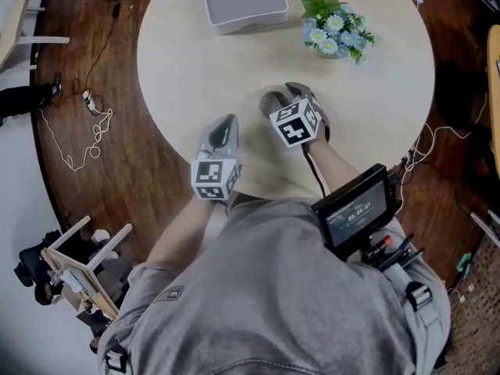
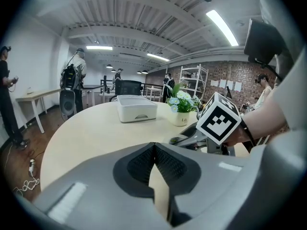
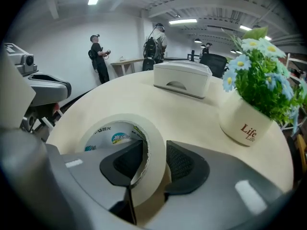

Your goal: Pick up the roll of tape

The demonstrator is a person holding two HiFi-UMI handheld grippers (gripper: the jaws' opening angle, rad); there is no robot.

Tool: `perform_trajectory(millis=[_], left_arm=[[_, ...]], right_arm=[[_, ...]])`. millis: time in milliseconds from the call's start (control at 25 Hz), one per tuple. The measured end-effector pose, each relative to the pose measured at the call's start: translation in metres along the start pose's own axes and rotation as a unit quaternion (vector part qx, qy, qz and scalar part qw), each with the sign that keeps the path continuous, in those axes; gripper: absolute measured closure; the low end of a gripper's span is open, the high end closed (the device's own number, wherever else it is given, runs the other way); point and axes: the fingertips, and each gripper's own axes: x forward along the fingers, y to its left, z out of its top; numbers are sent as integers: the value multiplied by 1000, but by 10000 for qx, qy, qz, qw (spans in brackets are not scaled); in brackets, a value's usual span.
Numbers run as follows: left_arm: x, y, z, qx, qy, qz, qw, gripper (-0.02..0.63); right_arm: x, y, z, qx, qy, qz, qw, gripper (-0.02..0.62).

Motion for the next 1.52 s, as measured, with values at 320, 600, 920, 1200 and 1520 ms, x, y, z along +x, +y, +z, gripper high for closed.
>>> perform_trajectory(millis=[320,600,920,1200,1520], left_arm=[[-3,2,3,1,-30,43,10000,604],[9,5,0,88,-107,-39,9999,604],[-22,-10,32,221,-491,-387,9978,604],[-32,-23,61,248,-898,-794,9925,604],[-57,-40,78,423,-1220,-1348,9824,604]], right_arm=[[-1,-5,-2,28,8,-114,9999,459],[-9,-21,5,146,-574,-505,9970,468],[-89,-17,20,262,-1217,-1170,9853,471],[-156,-25,32,474,-1777,-1744,9673,471],[-224,-5,31,738,-2268,-2309,9433,471]])
